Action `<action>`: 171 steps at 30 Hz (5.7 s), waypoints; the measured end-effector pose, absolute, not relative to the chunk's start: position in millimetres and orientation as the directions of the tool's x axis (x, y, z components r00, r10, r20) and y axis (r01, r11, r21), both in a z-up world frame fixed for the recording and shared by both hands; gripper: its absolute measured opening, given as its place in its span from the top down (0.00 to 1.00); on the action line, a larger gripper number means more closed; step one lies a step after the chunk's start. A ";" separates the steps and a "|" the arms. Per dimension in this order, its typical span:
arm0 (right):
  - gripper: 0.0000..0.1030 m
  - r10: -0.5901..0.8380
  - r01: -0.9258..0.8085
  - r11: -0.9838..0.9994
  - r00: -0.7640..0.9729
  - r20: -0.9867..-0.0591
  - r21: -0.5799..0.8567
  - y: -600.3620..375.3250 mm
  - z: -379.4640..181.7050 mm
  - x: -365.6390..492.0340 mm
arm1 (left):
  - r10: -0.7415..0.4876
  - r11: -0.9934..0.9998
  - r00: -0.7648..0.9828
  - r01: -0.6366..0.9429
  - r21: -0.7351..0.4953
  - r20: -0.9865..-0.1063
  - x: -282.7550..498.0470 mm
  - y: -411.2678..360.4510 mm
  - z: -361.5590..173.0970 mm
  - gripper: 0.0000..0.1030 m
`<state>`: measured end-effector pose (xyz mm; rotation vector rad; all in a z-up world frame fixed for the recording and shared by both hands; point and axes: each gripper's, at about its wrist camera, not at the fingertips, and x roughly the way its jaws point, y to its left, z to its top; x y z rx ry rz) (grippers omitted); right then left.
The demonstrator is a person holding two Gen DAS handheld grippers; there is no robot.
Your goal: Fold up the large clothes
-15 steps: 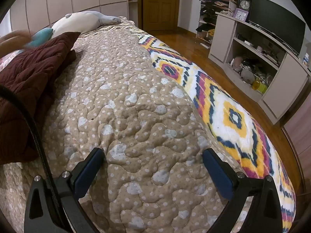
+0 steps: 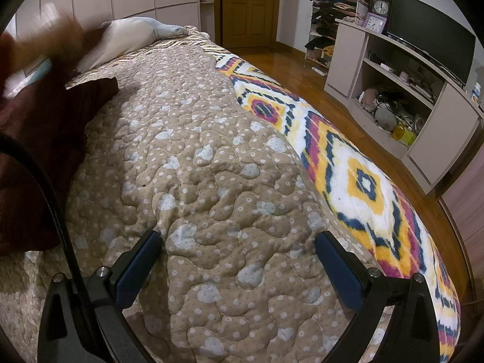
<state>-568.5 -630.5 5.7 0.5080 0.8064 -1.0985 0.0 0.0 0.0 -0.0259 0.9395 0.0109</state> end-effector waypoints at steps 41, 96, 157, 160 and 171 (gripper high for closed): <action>0.00 -0.579 0.921 0.388 0.224 -0.784 -0.023 -630.3 5.5 -568.2 | -0.002 1.000 0.590 -0.021 -0.018 -0.807 0.0 0.0 0.0 0.00; 0.09 -0.596 0.911 0.407 0.315 -0.739 0.060 -590.4 52.5 -603.2 | 0.133 0.985 0.728 -0.024 0.169 -0.673 -102.5 -21.2 100.3 0.02; 0.17 -0.458 0.752 0.650 0.504 -0.733 0.110 -381.7 129.0 -520.2 | -0.350 0.831 0.650 0.548 0.096 -0.675 -378.9 -209.2 185.9 0.00; 0.15 -0.466 0.757 0.646 0.490 -0.737 0.095 -384.4 118.8 -513.1 | -0.345 0.824 0.623 0.559 0.091 -0.702 -376.6 -218.7 170.9 0.00; 0.11 -0.485 0.752 0.658 0.464 -0.741 0.040 -389.3 100.6 -507.7 | -0.327 0.802 0.569 0.589 0.096 -0.755 -379.7 -238.3 137.2 0.00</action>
